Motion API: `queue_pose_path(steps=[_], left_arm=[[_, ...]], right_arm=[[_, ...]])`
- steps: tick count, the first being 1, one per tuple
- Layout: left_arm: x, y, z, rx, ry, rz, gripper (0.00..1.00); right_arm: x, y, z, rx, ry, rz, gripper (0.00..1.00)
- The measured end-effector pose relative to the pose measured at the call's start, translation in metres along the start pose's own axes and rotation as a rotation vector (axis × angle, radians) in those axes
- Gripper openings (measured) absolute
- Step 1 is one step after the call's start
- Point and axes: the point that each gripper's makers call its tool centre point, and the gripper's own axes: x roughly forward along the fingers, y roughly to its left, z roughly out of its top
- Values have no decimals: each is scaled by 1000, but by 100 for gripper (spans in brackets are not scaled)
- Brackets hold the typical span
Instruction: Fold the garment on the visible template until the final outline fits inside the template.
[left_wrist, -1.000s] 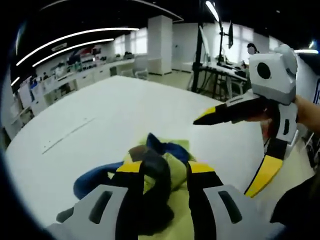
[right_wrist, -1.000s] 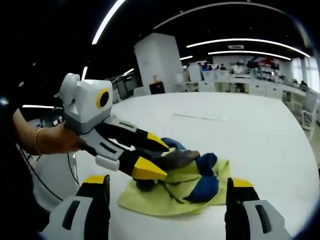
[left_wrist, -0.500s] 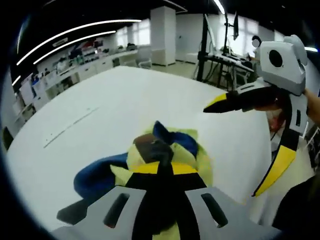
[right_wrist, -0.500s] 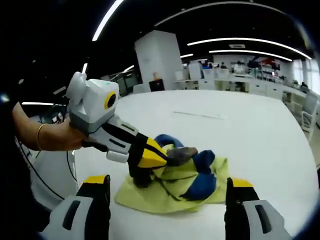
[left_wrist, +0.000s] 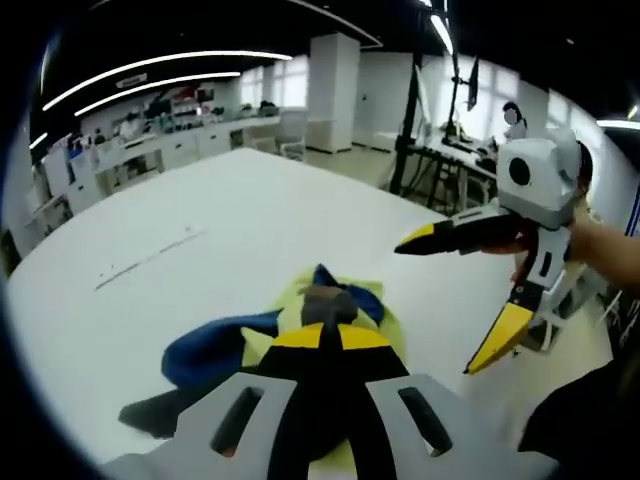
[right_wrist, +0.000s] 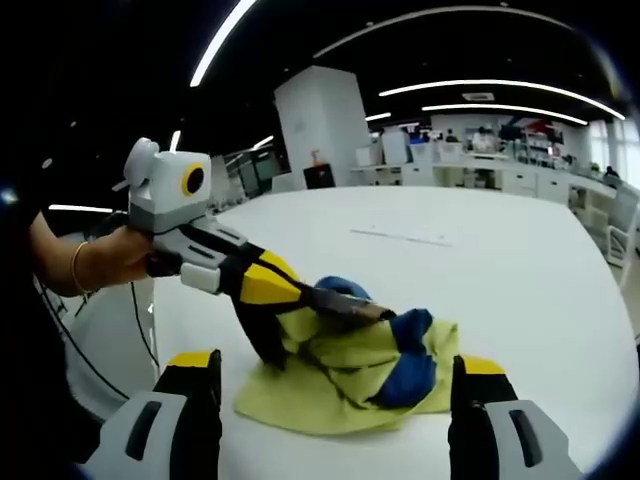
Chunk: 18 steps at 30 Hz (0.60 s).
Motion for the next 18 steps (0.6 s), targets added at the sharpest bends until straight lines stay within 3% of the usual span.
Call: queue_pose_path(steps=[4, 10, 18], left_arm=[[-19, 7, 8, -70, -55, 6, 0], [-45, 24, 7, -98, -95, 39, 0], [-62, 45, -16, -185, -121, 60, 0]], right_arm=[[-1, -2, 2, -8, -7, -1, 94], [0, -2, 3, -13, -5, 11, 94], [5, -2, 9, -13, -12, 20, 93]])
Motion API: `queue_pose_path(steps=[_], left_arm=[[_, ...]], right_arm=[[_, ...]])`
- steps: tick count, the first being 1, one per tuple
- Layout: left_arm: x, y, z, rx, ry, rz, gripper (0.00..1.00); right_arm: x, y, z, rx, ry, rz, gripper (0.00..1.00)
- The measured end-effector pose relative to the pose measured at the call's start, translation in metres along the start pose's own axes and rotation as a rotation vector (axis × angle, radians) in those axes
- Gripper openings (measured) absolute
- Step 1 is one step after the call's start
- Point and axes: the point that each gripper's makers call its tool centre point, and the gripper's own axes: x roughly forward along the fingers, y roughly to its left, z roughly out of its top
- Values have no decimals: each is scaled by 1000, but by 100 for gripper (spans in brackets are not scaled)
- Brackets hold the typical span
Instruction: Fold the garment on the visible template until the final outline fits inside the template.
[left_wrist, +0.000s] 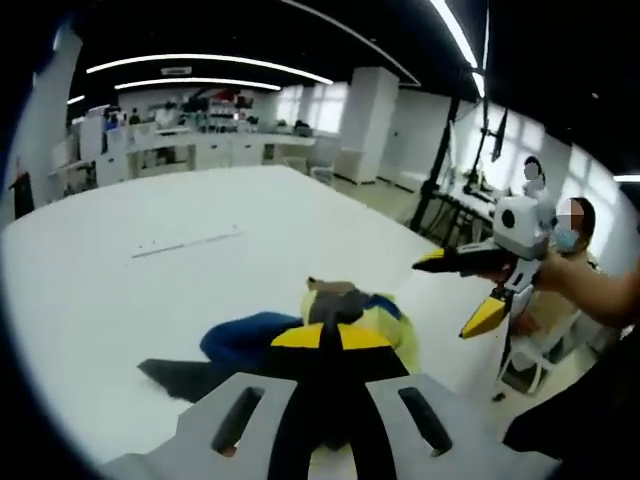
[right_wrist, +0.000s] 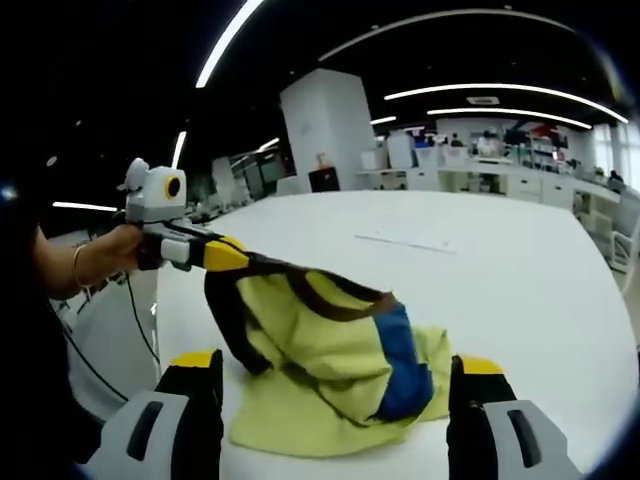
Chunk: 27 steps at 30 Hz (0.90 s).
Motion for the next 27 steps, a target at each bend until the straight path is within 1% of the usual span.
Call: queue_pose_path(steps=[1, 7, 8, 9, 11, 15, 18, 21, 23, 27], left_arm=[[-1, 3, -2, -13, -4, 0, 0], [-4, 16, -13, -23, -5, 14, 0], [-3, 18, -15, -24, -7, 16, 0], [-3, 23, -18, -43, -3, 23, 0], [-2, 27, -23, -44, 0, 29, 0], [-2, 36, -32, -67, 15, 49, 0], [-2, 40, -36, -80, 12, 52, 0], [-2, 44, -41, -86, 26, 65, 1], [-1, 46, -43, -90, 30, 69, 1], [-1, 47, -45, -97, 34, 74, 1]], right_arm=[[1, -1, 1, 1, 0, 0, 93], [5, -5, 2, 14, -1, 1, 87], [6, -7, 3, 20, -3, -2, 85], [7, -10, 4, 33, -2, -9, 81], [9, -16, 6, 39, -7, -14, 78], [14, -26, 4, 48, 11, -27, 71], [17, -28, 3, 54, 16, -22, 67], [23, -33, 0, 53, 38, -24, 63], [26, -36, 0, 55, 42, -27, 61], [32, -43, 1, 79, 44, -34, 51]])
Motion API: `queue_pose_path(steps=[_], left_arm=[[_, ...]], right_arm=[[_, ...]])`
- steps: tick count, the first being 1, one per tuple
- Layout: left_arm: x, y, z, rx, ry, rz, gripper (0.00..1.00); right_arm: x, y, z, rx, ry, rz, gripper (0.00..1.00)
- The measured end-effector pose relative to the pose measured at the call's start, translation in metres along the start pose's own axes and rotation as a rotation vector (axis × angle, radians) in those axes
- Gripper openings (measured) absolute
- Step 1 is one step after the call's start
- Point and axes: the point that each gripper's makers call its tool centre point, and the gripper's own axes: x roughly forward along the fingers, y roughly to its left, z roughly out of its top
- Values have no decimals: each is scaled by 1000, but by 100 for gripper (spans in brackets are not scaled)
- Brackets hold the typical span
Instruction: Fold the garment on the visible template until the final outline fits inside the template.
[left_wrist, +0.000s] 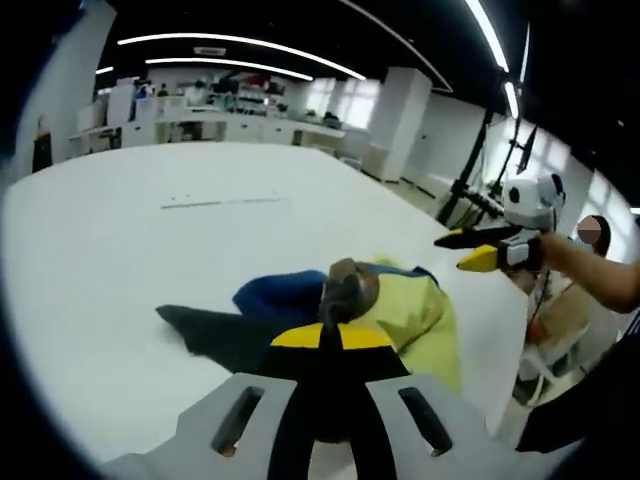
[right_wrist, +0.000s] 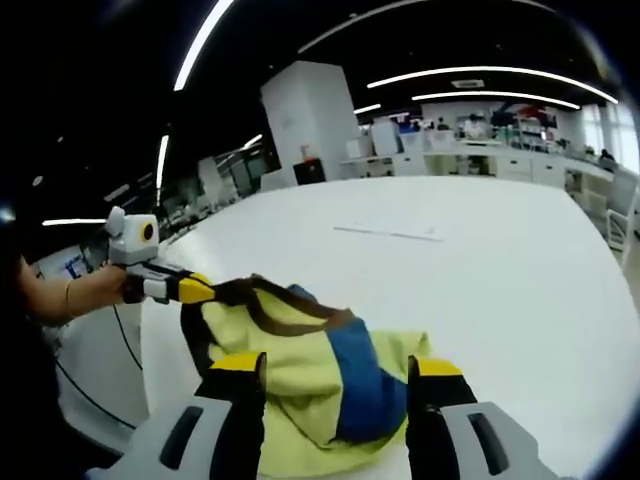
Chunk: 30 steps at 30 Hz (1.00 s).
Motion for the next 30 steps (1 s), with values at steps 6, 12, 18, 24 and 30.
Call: queue_pose_path(steps=[6, 12, 18, 24, 30], left_arm=[[2, 5, -1, 7, -2, 14, 1], [4, 8, -5, 1, 3, 22, 1], [5, 11, -7, -3, 8, 25, 1], [8, 14, -11, -8, 18, 26, 1], [9, 16, -12, -12, 20, 31, 1]], right_arm=[[13, -7, 1, 31, 1, 6, 42], [28, -12, -8, 51, 38, 9, 39], [39, -20, -16, 55, 74, -3, 34], [51, -25, -24, 69, 121, 21, 30], [57, -25, -33, 98, 164, 40, 25]])
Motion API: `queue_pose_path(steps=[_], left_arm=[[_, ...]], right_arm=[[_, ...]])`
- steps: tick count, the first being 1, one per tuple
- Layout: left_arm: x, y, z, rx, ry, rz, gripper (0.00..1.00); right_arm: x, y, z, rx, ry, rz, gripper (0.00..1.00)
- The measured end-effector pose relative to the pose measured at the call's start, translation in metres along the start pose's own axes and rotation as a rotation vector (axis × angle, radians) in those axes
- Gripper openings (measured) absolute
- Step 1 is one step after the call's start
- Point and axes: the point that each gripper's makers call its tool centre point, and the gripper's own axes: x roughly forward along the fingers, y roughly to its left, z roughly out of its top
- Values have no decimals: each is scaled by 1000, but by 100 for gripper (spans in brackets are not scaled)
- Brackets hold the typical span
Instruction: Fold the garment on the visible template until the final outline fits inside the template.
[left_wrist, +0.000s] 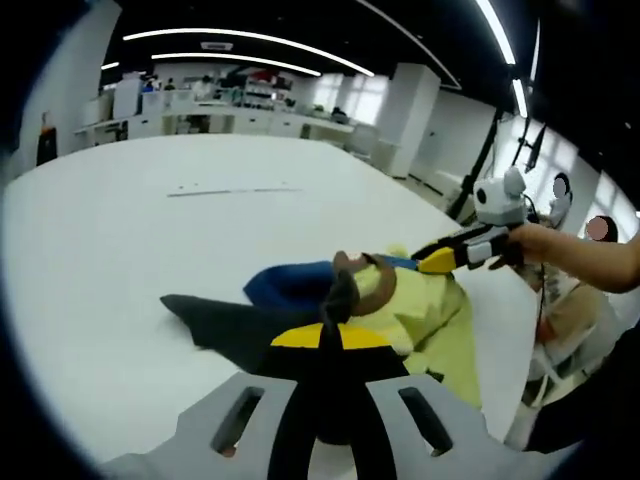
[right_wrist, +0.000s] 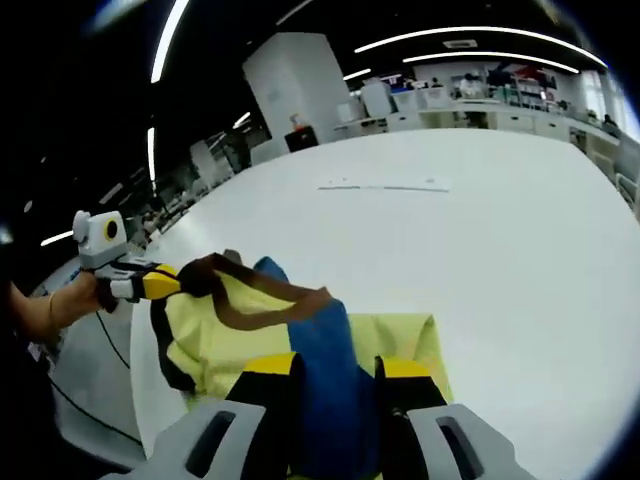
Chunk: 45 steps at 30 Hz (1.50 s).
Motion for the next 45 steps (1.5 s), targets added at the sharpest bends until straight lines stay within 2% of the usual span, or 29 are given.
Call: queue_pose_path(steps=[3, 9, 13, 18, 21, 23, 25, 30, 33, 40, 45], left_arm=[[0, 0, -1, 0, 2, 2, 1], [-1, 1, -1, -10, -4, 5, 1], [-1, 1, 0, -9, -8, 7, 0], [-5, 0, 8, -18, -29, 1, 0], [-8, -6, 22, -102, -71, -28, 0], [-11, -6, 31, -42, -71, -15, 0], [-14, -8, 39, -18, -78, -14, 0], [-21, -12, 65, 15, -122, -25, 0], [-26, -14, 80, 11, -139, -25, 0], [-41, -23, 120, 55, -232, -34, 0], [-49, -27, 137, 80, -270, -32, 0]], right_arm=[[1, -4, -3, 45, 12, -3, 23], [3, -2, -5, 84, 24, 25, 6], [2, 0, -4, 83, 21, 27, 0], [-4, 4, 8, 47, -22, 23, 0], [-9, 7, 18, 16, -62, 27, 0], [-12, 10, 25, -1, -93, 38, 0], [-16, 13, 32, -6, -114, 43, 0], [-29, 21, 55, -64, -178, 30, 0], [-39, 21, 72, -155, -227, -17, 0], [-68, 35, 115, -226, -334, -50, 0], [-83, 42, 136, -265, -388, -68, 0]])
